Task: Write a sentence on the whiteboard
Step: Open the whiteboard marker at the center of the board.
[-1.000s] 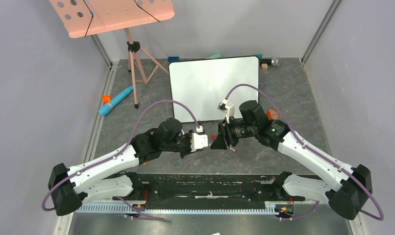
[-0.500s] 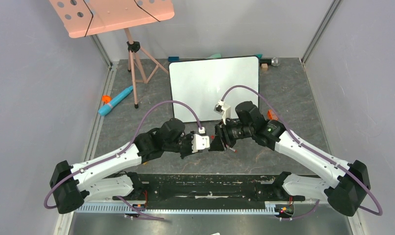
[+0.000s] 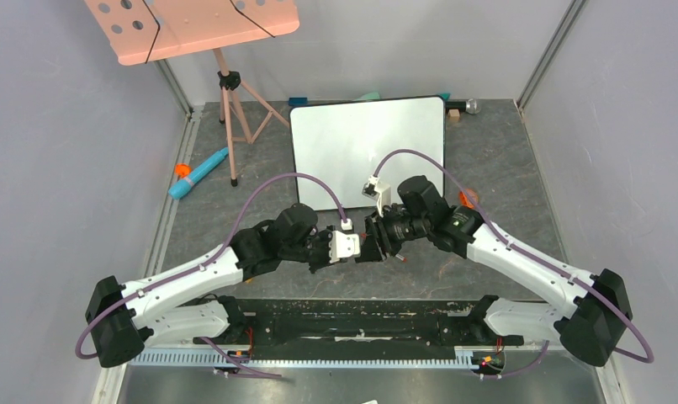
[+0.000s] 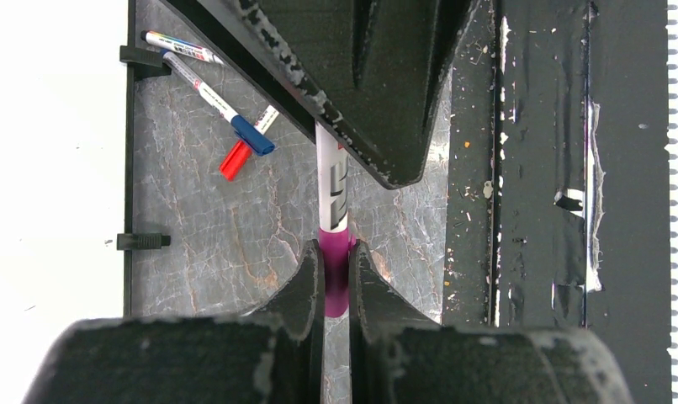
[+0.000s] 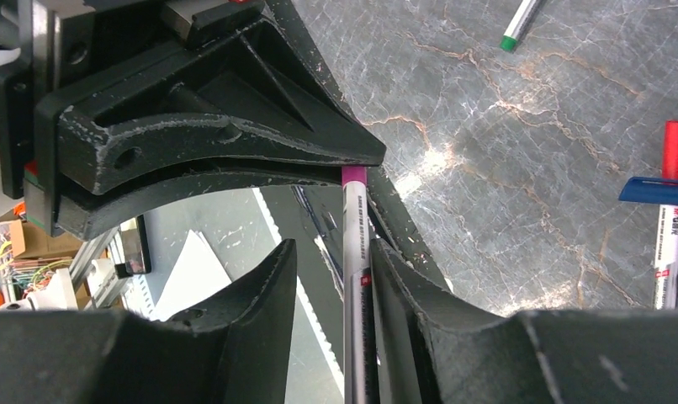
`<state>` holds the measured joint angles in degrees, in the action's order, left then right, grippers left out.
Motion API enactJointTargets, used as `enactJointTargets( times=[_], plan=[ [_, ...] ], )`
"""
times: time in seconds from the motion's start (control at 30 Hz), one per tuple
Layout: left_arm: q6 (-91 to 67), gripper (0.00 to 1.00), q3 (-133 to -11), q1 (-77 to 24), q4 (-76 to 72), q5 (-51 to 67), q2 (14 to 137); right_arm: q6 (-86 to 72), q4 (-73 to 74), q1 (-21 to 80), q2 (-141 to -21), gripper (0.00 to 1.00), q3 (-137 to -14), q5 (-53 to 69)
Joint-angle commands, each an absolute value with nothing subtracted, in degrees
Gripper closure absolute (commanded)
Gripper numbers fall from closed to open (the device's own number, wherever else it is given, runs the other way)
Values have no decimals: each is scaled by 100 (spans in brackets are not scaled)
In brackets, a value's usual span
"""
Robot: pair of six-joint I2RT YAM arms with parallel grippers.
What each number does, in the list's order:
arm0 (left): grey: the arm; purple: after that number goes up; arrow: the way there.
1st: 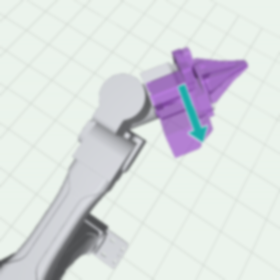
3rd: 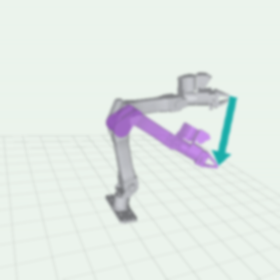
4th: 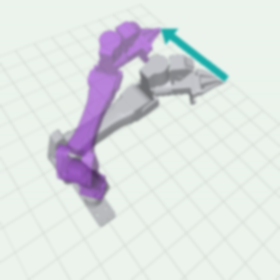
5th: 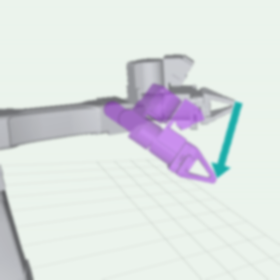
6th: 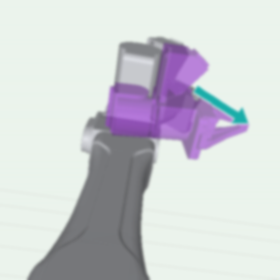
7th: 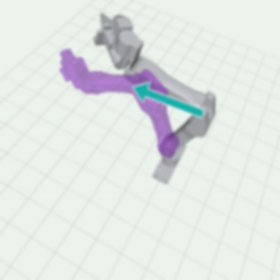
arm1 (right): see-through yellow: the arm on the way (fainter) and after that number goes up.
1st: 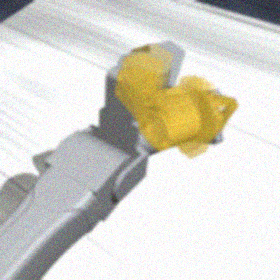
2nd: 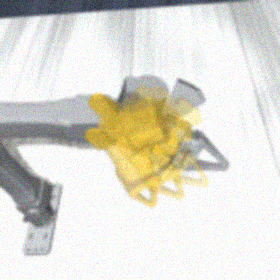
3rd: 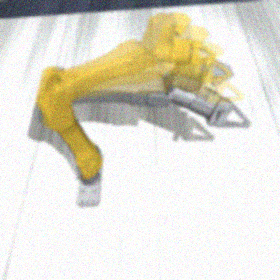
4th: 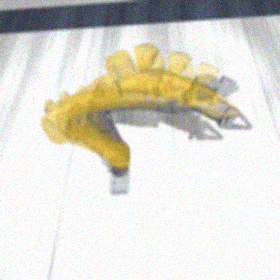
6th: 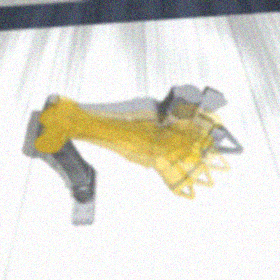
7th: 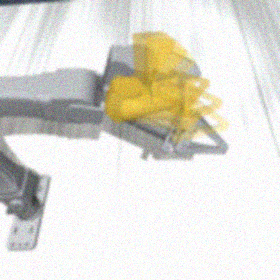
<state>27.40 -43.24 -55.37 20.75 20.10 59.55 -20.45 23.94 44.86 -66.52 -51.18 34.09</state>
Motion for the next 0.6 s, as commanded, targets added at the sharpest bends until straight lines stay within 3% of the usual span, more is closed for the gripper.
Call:
enactJointTargets(
  times=[0.0,0.2,0.57],
  plan=[
    [3041,98,-4530,-5544,1995,2128,5964,-2117,2149,4582,-6698,63,-5265,3456],
    [3089,98,-4523,-5547,2008,2113,5972,-2149,2153,4606,-6750,100,-5298,3399],
    [3653,98,-4265,-5546,2504,1496,5937,-1611,3250,4441,-6300,100,-5669,3015]
  ],
)
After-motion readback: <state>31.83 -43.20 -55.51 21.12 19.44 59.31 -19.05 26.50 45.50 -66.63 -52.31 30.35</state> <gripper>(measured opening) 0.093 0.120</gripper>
